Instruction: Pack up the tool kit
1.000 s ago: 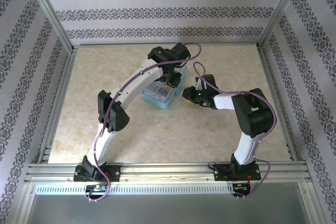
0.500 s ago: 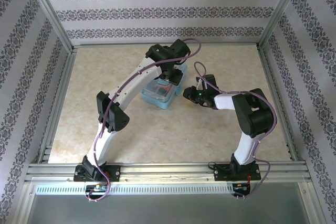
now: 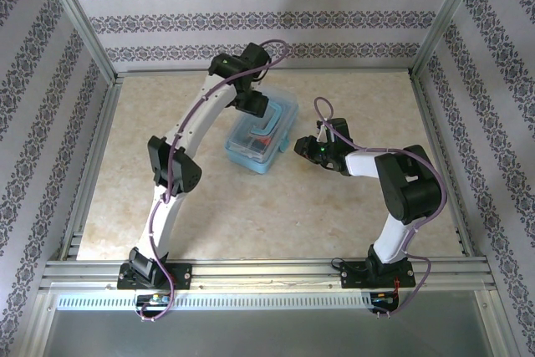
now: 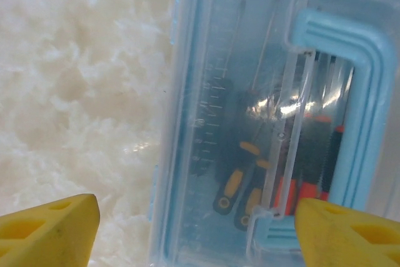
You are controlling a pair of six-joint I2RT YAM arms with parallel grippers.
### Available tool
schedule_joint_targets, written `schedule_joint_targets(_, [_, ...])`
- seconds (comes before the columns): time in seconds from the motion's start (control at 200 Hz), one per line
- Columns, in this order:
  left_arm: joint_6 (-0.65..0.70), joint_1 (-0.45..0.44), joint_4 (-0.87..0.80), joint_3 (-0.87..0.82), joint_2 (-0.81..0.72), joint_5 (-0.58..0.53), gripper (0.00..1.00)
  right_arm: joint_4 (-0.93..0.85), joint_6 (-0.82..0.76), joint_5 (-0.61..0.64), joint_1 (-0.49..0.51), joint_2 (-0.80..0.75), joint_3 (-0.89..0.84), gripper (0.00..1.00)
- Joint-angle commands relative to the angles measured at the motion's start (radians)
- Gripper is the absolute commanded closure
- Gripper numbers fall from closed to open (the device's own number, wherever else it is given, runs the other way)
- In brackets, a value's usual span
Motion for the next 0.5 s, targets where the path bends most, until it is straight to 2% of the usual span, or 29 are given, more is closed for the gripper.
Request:
schedule_joint_targets(0.0, [0.037,-0.005,-0.045,0.008,0.035,0.070,0.16,0.020,0.006,0.010,-0.009,-0.028,-0.012,0.70])
schedule_joint_targets(0.345, [0.031,0.013,-0.008,-0.043,0.047,0.031,0.16,0.020,0.004,0.005,-0.011,-0.026,-0.011,0.69])
schedule_joint_targets(0.495, [0.035,0.032,0.047,-0.134,0.023,0.037,0.18,0.020,0.002,0.000,-0.010,-0.024,-0.009,0.69])
